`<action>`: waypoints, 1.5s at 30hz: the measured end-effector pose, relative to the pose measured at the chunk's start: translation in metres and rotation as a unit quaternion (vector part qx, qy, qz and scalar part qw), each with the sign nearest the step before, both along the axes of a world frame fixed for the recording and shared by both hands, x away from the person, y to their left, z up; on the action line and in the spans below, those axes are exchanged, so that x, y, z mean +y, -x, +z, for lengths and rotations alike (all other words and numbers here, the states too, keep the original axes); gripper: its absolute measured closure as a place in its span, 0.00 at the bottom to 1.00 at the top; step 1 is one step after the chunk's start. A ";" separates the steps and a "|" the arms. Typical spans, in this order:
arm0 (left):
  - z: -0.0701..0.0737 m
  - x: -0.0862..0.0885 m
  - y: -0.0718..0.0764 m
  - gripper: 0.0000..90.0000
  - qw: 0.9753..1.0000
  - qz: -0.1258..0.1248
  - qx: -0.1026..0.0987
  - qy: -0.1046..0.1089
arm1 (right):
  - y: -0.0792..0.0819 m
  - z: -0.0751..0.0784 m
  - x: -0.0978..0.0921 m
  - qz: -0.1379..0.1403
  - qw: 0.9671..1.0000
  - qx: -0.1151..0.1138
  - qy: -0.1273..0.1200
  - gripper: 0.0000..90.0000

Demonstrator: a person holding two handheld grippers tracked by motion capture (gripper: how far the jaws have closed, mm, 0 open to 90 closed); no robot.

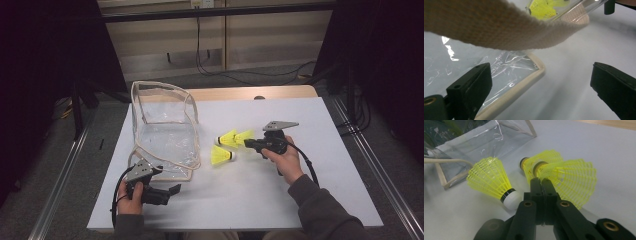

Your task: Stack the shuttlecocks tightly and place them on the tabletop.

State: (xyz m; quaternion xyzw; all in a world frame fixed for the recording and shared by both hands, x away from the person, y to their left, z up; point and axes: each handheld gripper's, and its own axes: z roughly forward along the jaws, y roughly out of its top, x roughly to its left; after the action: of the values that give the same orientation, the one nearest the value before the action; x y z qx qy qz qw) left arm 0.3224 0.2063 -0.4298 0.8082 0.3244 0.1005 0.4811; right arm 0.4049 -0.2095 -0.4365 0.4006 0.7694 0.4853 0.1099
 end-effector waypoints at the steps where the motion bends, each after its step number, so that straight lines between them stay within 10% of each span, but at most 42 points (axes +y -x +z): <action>1: 0.000 0.000 0.000 0.04 1.000 0.000 0.000 0.000 | 0.000 0.000 0.000 0.001 1.000 0.000 0.001 1.00; 45: -0.001 0.000 0.000 0.04 1.000 0.001 0.000 0.000 | -0.010 -0.005 0.014 0.011 1.000 0.010 0.009 0.99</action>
State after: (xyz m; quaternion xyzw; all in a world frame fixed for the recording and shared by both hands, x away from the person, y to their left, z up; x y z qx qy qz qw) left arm 0.3226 0.2062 -0.4304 0.8080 0.3249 0.1006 0.4811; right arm 0.4153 -0.1952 -0.4411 0.3960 0.7792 0.4754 0.0999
